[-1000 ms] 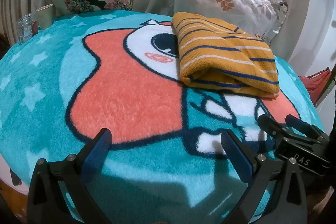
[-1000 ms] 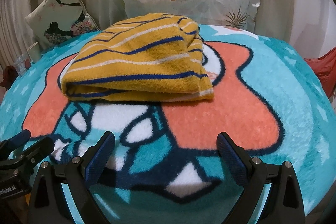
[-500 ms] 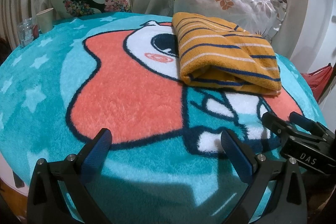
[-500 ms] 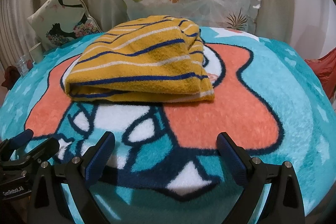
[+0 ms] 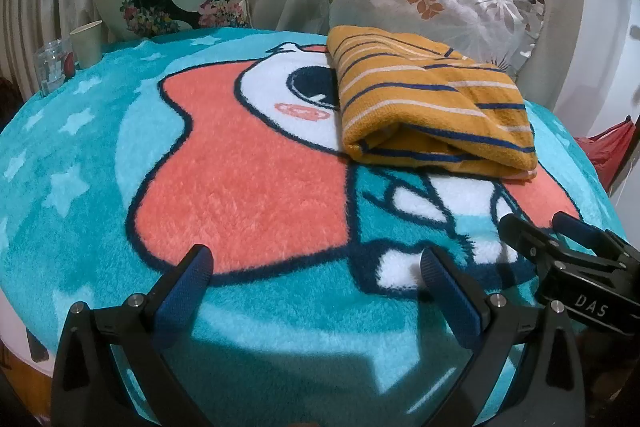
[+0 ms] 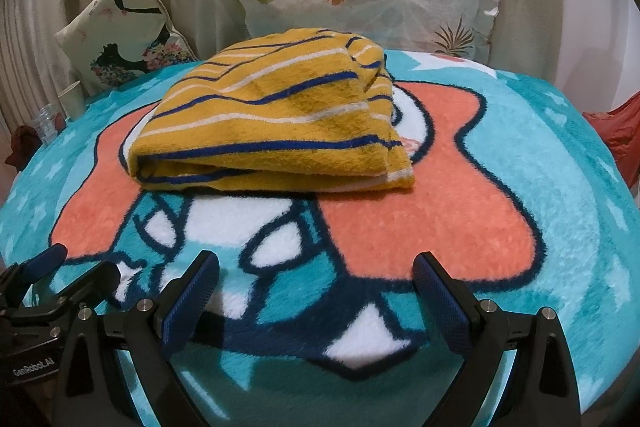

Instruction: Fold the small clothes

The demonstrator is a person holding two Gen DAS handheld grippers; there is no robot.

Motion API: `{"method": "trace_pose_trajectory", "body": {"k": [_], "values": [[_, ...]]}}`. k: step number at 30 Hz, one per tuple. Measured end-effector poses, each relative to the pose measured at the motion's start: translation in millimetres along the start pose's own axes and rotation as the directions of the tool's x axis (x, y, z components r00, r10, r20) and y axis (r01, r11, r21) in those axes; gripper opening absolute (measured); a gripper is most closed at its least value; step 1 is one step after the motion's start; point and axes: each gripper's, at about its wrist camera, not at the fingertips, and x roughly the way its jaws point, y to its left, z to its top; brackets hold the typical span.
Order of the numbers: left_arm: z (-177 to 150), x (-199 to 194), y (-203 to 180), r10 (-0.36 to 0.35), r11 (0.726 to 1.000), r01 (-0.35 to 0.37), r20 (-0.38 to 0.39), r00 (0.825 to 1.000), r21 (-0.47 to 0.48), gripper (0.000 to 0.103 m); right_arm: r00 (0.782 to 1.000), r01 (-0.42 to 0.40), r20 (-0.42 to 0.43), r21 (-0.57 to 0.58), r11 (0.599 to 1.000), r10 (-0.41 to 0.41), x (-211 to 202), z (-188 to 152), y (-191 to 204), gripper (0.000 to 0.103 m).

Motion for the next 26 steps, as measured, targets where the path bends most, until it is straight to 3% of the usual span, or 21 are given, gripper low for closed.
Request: {"method": "trace_pose_trajectory", "body": {"k": [4,9,15,18,26], "values": [[2,-16,1,-0.013,1.0,0.014,0.067,0.998,-0.013,0.103,1.0,-0.011,0.022,-0.015,1.0,0.011,-8,0,4,0.099],[12,-24,8,-0.014,1.0,0.015,0.094,0.995,-0.014,0.103,0.996,-0.023,0.081,-0.05,0.998,0.027,-29,5,12,0.099],[35,-41,16,-0.011,0.999,0.005,0.157,0.987,0.04,0.103,0.984,0.02,0.178,-0.125,0.992,0.002,-63,24,35,0.099],[45,-46,14,-0.047,0.997,0.036,0.162,0.986,0.072,0.103,0.977,0.014,0.213,-0.136,0.991,0.015,-73,34,44,0.1],[49,-31,3,-0.051,0.994,0.037,0.132,0.99,0.104,0.103,0.972,-0.035,0.228,-0.114,0.993,0.061,-71,51,49,0.1]]}}
